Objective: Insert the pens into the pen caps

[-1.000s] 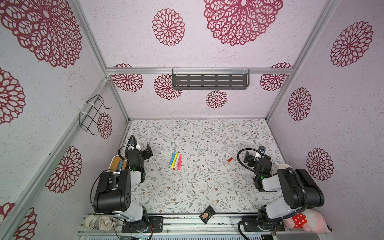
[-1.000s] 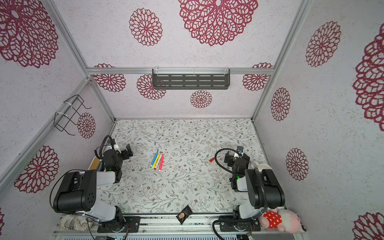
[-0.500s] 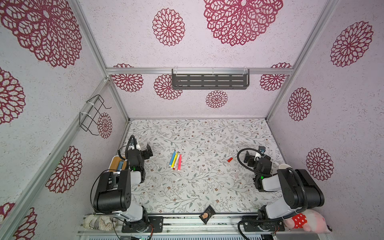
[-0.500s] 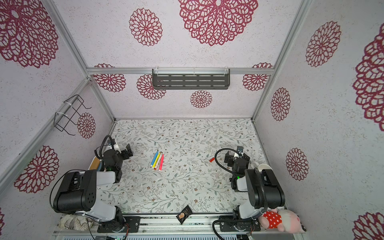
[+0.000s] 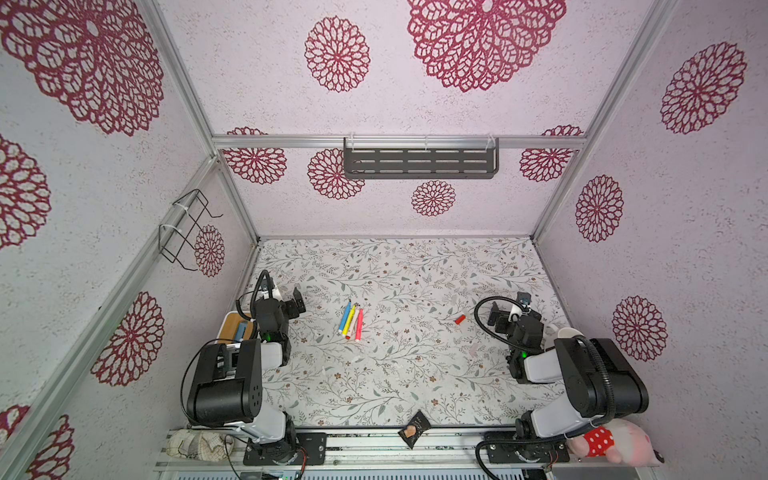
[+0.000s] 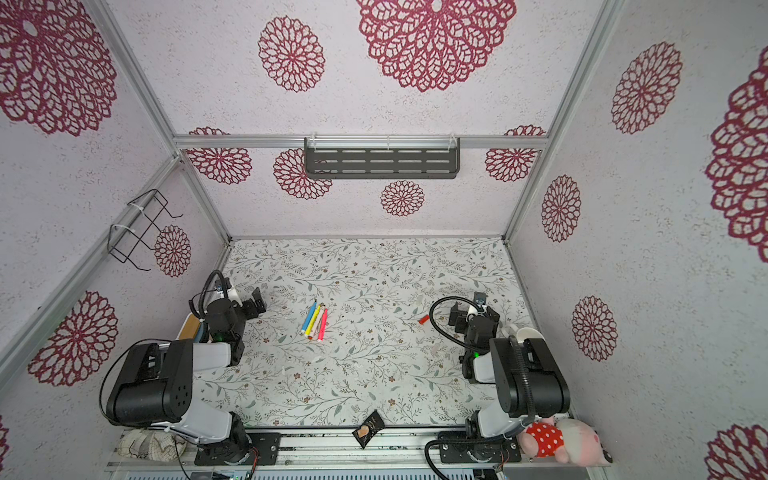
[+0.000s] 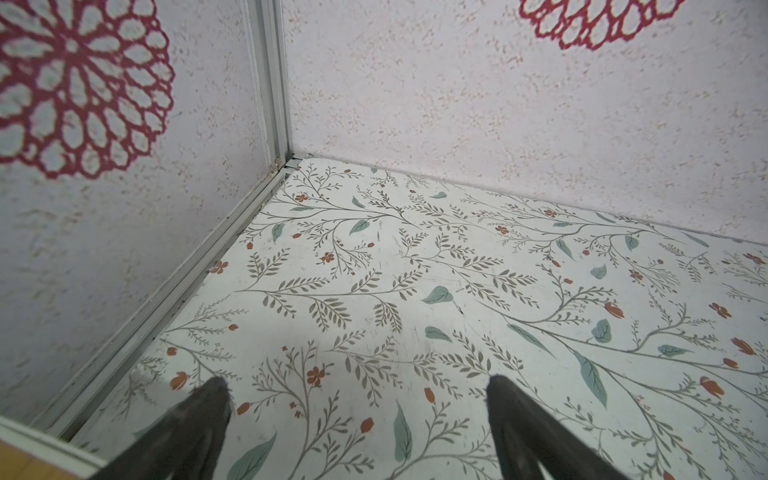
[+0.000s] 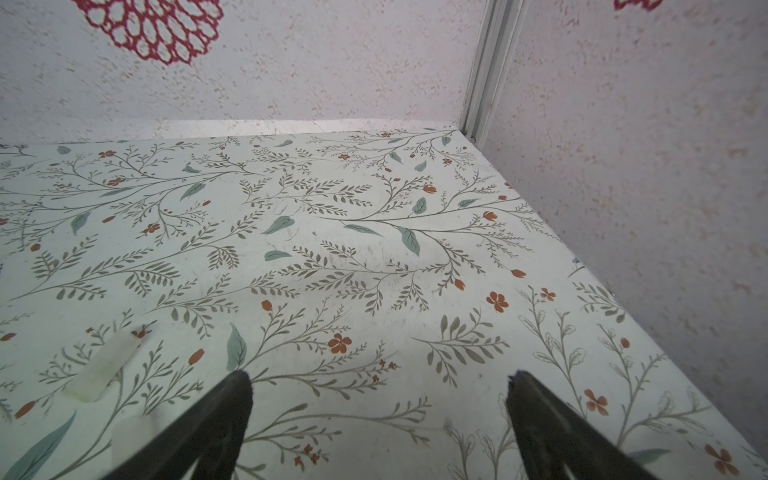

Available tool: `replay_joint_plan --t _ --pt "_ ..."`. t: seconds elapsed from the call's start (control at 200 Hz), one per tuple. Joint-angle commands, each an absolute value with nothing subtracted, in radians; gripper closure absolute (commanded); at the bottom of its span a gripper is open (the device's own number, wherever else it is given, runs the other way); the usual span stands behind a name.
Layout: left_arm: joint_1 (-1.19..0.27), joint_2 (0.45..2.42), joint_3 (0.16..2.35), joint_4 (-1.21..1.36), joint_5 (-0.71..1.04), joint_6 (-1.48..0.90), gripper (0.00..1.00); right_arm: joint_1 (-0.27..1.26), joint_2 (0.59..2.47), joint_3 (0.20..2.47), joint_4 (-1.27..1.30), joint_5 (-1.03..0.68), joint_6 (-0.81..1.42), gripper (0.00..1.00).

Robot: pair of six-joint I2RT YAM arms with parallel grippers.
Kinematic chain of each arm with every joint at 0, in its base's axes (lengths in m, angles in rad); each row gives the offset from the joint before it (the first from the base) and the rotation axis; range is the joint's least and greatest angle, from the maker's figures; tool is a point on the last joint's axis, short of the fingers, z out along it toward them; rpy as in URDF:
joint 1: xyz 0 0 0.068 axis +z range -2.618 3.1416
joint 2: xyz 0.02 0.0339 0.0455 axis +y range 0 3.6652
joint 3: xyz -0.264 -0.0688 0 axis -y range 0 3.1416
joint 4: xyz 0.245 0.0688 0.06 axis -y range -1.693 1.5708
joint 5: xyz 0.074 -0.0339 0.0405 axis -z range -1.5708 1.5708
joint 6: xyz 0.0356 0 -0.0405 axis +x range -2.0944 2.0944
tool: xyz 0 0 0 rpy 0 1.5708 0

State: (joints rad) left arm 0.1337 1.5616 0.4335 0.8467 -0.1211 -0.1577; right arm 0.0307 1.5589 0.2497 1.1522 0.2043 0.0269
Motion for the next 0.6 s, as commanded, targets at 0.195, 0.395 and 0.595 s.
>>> replay_joint_plan --t 0.195,0.395,0.595 --pt "0.140 1.551 0.430 0.857 -0.117 -0.141 0.01 0.026 1.536 0.265 1.181 0.196 0.020 0.01" --pt "0.140 1.550 0.430 0.855 -0.117 -0.142 0.01 0.037 1.519 0.228 1.239 0.162 -0.010 0.01" --pt "0.140 1.545 0.424 0.860 -0.161 -0.157 0.01 0.122 1.275 0.212 1.070 0.170 -0.113 0.01"
